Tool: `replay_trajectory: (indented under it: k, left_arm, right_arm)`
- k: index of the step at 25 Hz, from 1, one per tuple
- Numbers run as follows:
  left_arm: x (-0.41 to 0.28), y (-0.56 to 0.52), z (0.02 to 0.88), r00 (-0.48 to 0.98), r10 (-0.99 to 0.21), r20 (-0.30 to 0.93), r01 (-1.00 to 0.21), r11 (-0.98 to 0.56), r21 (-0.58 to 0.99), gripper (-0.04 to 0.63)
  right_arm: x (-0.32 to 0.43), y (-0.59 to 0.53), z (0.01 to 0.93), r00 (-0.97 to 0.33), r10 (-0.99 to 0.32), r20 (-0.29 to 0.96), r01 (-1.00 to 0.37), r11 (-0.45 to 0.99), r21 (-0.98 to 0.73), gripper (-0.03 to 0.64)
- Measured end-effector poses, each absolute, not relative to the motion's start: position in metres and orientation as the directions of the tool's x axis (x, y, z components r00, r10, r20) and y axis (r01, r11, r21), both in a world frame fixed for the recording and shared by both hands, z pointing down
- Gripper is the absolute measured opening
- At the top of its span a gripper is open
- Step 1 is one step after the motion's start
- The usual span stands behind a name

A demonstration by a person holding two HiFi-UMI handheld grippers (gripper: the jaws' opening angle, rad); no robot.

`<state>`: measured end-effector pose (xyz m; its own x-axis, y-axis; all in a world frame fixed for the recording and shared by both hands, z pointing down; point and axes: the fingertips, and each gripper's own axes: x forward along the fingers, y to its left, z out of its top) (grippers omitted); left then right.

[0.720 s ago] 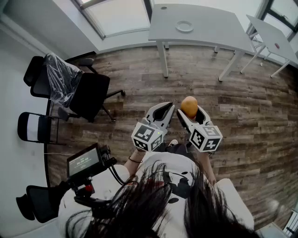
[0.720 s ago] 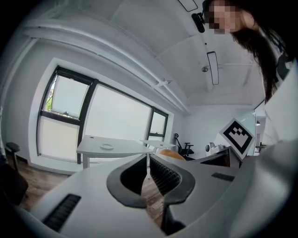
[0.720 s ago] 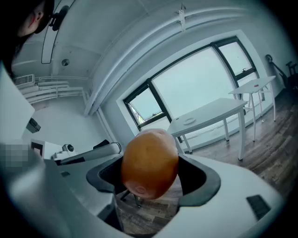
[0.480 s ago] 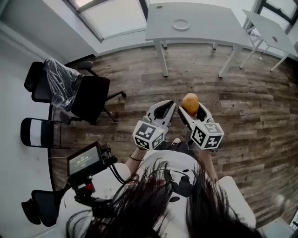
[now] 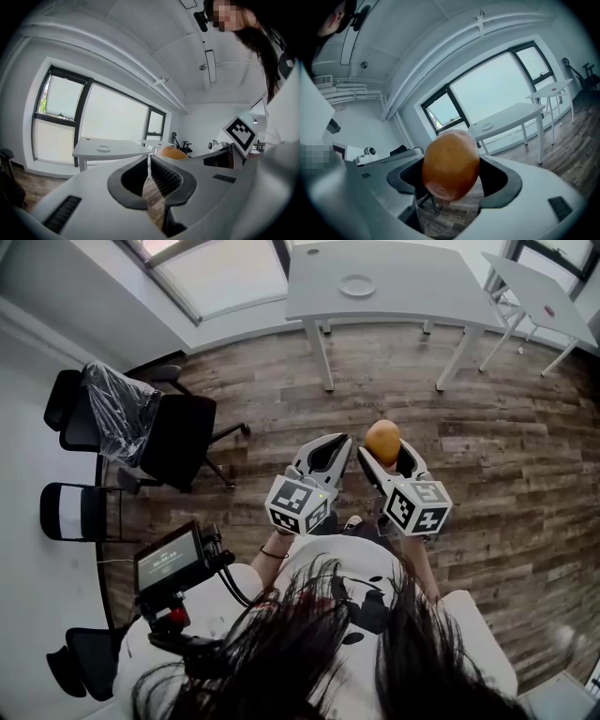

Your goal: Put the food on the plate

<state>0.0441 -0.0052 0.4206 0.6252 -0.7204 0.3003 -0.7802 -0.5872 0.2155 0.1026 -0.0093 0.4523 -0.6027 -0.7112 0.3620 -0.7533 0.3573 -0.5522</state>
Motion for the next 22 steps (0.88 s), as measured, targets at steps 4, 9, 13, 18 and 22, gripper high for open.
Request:
replay_trajectory:
  k: [4, 9, 13, 18, 22]
  left_arm:
    - [0.046, -0.013, 0.428, 0.625, -0.714, 0.316, -0.780, -0.585, 0.223, 0.006]
    - [0.044, -0.018, 0.431, 0.612, -0.718, 0.331, -0.790, -0.572, 0.219, 0.006]
    - [0.037, -0.031, 0.439, 0.597, -0.724, 0.347, -0.802, -0.554, 0.222, 0.006]
    - [0.028, -0.056, 0.445, 0.600, -0.720, 0.348, -0.799, -0.555, 0.230, 0.006]
    - [0.026, -0.094, 0.452, 0.624, -0.706, 0.335, -0.782, -0.575, 0.243, 0.006]
  right_arm:
    - [0.105, -0.017, 0.461, -0.605, -0.704, 0.373, -0.751, 0.347, -0.562, 0.362]
    - [0.104, -0.025, 0.465, -0.623, -0.689, 0.370, -0.735, 0.352, -0.580, 0.362]
    - [0.098, -0.037, 0.472, -0.638, -0.672, 0.377, -0.724, 0.356, -0.591, 0.362]
    - [0.092, -0.061, 0.479, -0.630, -0.673, 0.388, -0.730, 0.343, -0.591, 0.362]
    - [0.094, -0.095, 0.485, -0.602, -0.689, 0.402, -0.750, 0.317, -0.580, 0.362]
